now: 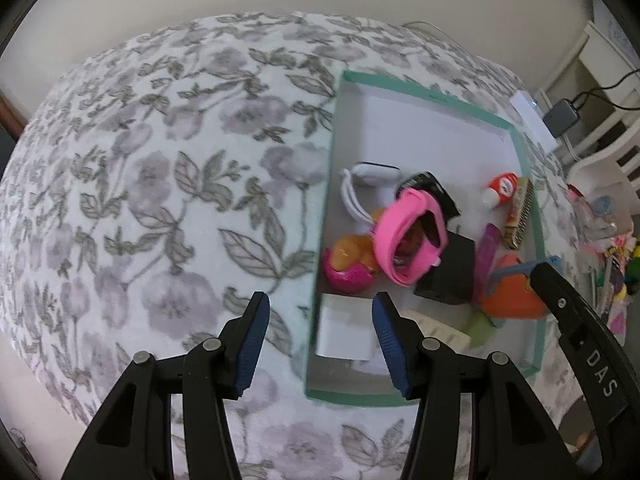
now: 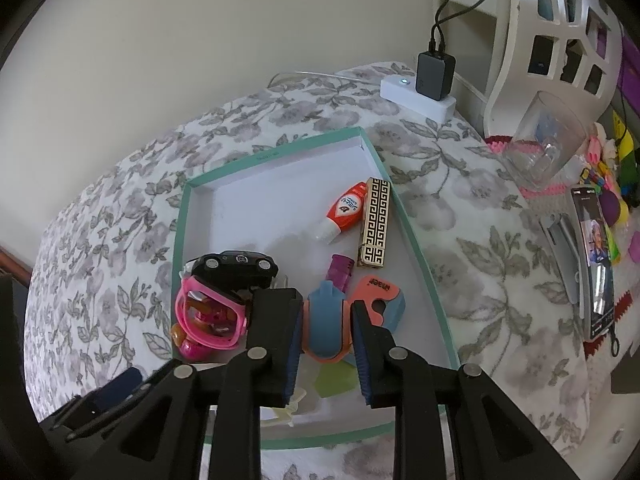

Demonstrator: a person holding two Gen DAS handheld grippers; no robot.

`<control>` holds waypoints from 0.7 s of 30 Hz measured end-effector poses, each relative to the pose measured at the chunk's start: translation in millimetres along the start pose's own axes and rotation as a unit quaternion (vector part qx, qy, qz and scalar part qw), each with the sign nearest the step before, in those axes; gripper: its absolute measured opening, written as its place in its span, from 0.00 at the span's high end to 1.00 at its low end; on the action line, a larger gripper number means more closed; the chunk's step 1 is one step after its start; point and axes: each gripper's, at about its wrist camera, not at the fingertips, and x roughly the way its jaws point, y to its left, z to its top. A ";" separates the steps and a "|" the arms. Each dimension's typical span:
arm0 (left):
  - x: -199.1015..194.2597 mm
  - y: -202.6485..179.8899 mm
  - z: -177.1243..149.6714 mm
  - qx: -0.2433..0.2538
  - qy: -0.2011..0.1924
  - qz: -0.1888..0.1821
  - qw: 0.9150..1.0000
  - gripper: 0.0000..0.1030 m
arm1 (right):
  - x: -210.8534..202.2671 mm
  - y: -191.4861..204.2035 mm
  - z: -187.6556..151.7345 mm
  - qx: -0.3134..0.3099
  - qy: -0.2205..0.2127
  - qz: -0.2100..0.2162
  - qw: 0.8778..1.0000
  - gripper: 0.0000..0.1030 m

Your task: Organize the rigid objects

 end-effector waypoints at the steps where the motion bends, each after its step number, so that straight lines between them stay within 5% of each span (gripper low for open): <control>1: -0.1 1.8 0.8 -0.003 -0.002 0.006 1.000 0.47 | 0.4 0.2 -0.1 0.000 0.000 0.000 1.000 0.64; 4: -0.8 9.4 2.7 -0.011 -0.008 0.027 1.000 0.44 | 0.1 0.5 0.2 0.001 -0.002 0.001 1.000 0.47; 12: 0.1 28.9 7.4 -0.039 -0.015 0.073 0.996 0.32 | 2.7 3.5 -0.4 -0.009 -0.002 0.006 1.000 0.37; 14: 3.3 32.2 7.4 -0.046 -0.011 0.080 0.996 0.19 | 3.0 4.2 -0.7 -0.011 -0.003 0.006 1.000 0.31; 21: 10.4 43.7 6.7 -0.070 -0.003 0.098 0.993 0.19 | 3.9 5.4 -0.9 -0.015 -0.007 0.009 1.000 0.22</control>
